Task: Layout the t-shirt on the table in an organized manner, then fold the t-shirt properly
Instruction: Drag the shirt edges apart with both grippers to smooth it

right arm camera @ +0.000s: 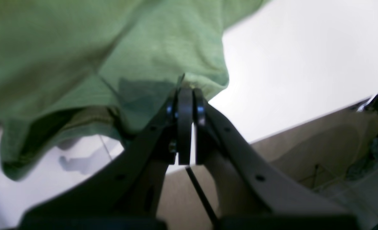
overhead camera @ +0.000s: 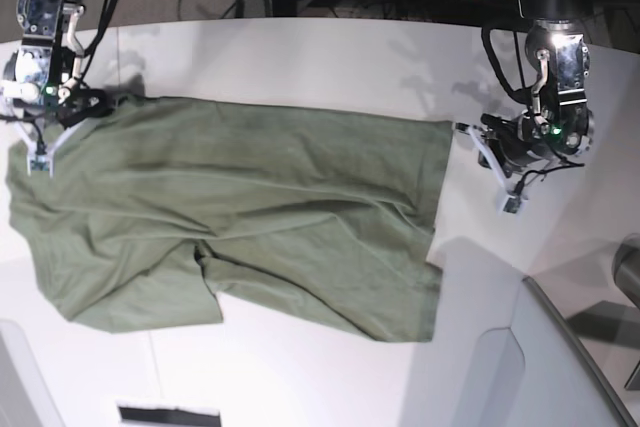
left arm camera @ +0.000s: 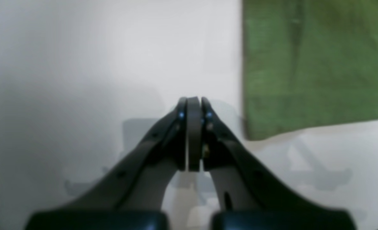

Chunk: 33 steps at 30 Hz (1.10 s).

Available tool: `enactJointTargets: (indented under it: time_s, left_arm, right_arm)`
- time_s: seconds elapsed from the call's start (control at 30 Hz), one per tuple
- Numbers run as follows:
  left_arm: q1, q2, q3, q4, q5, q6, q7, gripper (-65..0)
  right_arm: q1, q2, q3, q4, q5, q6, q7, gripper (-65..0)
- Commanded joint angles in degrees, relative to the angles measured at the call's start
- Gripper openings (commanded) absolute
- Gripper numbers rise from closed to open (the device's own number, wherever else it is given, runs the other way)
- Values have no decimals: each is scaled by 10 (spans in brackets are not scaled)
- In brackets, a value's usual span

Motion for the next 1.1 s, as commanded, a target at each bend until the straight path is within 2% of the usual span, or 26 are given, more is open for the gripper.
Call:
enactJointTargets:
  time_s: [0.0,0.33,0.4,0.67,0.87,0.93,1.0,1.07]
  left_arm:
    - [-8,-4,13,11,-4,-1,-6,-650]
    - [-28,6,33,7,1,-1,-6,-650]
    - [-29,6,32,7,1,-1,-6,-650]
    - [-30,6,32,7,1,-1,-6,-650]
    - [-30,0,31,-19,1,-1,-7,-650]
    - [-30,0,31,-21,1,-1,-7,-650]
    - [-30,0,31,-21,1,-1,-7,-650]
    - [-30,0,30,-20,-2,-1,-7,-650]
  right_arm:
    - [1,5,10,13,-1,-2,5,-650]
    - [-15,4,69,7,-1,-2,-2,-650]
    - [-15,2,72,6,-1,-2,-18,-650]
    - [-17,-45,72,7,-1,-2,-33,-650]
    - [-20,-52,72,7,-1,-3,-35,-644]
    - [-19,-50,72,8,-1,-18,-53,-587]
    - [-18,-50,72,17,-1,-47,-69,-486]
    - [-21,-52,72,40,-1,-59,-68,-416]
